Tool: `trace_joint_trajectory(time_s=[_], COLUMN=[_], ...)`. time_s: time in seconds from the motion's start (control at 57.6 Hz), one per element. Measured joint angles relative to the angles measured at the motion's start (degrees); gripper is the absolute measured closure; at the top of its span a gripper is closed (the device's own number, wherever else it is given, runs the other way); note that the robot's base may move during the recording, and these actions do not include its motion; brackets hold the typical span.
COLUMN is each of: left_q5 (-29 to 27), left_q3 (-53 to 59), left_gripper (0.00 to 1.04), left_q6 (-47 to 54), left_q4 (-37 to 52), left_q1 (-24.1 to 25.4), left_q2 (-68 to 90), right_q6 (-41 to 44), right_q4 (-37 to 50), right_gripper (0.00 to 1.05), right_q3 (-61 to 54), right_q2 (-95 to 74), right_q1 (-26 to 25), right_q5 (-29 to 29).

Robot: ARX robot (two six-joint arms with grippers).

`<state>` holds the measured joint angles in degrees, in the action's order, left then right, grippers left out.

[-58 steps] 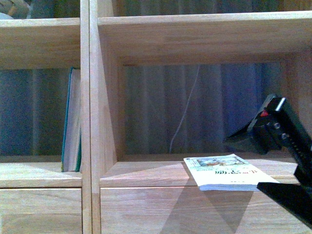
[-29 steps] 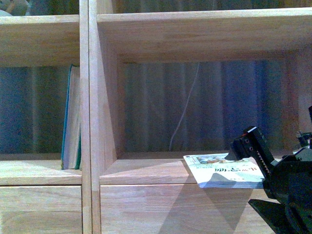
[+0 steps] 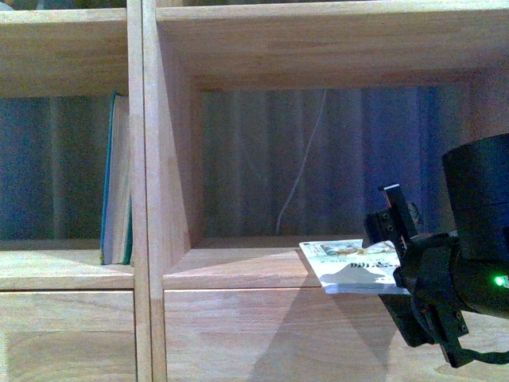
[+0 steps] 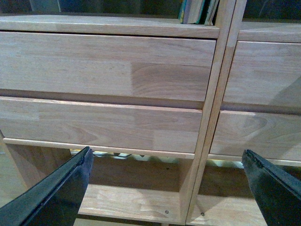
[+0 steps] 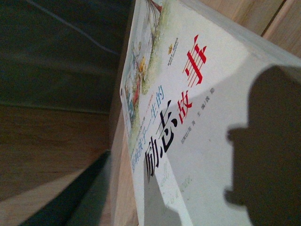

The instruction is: Organize books on shelf

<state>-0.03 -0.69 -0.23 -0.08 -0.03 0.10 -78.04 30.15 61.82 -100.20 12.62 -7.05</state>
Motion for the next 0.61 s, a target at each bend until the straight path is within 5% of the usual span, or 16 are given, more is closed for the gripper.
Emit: trace_joint_trajectory(time_s=[0.347,0.452,0.608], left_q5=[0.0,0.07,17.44], left_q3=[0.0,0.0,-1.57], left_gripper=[0.07,0.07,0.07], left_q6=[0.0,0.0,-1.49], left_q4=[0.0,0.0,-2.05], left_q1=[0.0,0.02,5.22], left_q2=[0.0,0.0,4.15], right_q6=[-3.04,-3.93,-5.27], right_q4=[1.84,2.71,4.04], right_gripper=[0.95,0.97,0.97], right_q3=[0.22,-0.57,-2.45], right_q2=[-0.9,-0.7,0.63], right_q1=[1.42,1.4,1.11], right_q5=[-0.92,-0.85,0.22])
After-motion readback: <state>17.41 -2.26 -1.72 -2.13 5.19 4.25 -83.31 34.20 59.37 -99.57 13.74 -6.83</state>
